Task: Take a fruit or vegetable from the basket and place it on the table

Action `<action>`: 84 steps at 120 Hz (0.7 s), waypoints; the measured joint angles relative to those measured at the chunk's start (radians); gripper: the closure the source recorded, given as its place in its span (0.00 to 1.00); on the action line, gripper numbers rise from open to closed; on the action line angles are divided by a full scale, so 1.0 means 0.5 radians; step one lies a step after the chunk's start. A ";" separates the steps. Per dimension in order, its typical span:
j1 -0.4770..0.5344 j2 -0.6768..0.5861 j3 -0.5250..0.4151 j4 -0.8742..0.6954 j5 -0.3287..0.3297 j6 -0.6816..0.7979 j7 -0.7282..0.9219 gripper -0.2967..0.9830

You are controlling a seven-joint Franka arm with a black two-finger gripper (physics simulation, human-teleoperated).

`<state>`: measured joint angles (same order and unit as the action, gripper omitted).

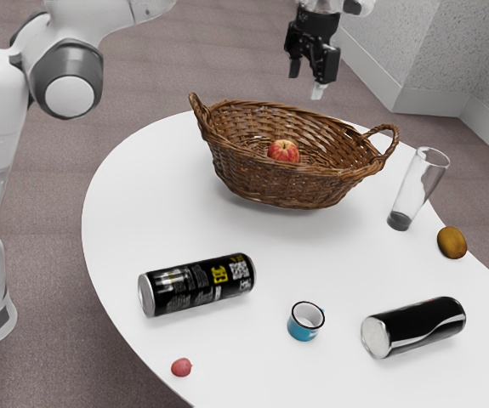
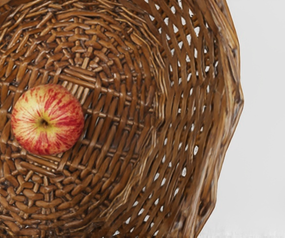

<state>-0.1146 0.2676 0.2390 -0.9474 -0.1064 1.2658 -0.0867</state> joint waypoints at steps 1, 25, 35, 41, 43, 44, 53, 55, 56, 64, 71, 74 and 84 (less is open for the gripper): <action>0.001 0.003 0.000 -0.011 0.000 -0.002 -0.005 0.23; 0.124 -0.060 0.028 -0.481 0.004 0.123 -0.088 0.23; 0.167 -0.070 -0.001 -0.558 0.038 0.216 -0.110 0.23; 0.174 -0.060 -0.015 -0.570 0.058 0.273 -0.121 0.23; 0.188 -0.055 -0.026 -0.573 0.063 0.293 -0.123 0.23; 0.196 -0.053 -0.031 -0.574 0.065 0.302 -0.125 0.23; 0.243 -0.016 -0.060 -0.577 0.081 0.382 -0.133 0.23; 0.248 -0.002 -0.063 -0.578 0.084 0.399 -0.134 0.23; 0.249 0.006 -0.064 -0.579 0.085 0.407 -0.134 0.23; 0.256 0.052 -0.068 -0.582 0.092 0.465 -0.138 0.23; 0.257 0.081 -0.069 -0.599 0.096 0.509 -0.141 0.23; 0.258 0.092 -0.070 -0.613 0.099 0.528 -0.142 0.23; 0.259 0.126 -0.070 -0.662 0.108 0.587 -0.145 0.23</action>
<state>0.0150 0.3305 0.2040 -1.2784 -0.0524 1.5594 -0.1591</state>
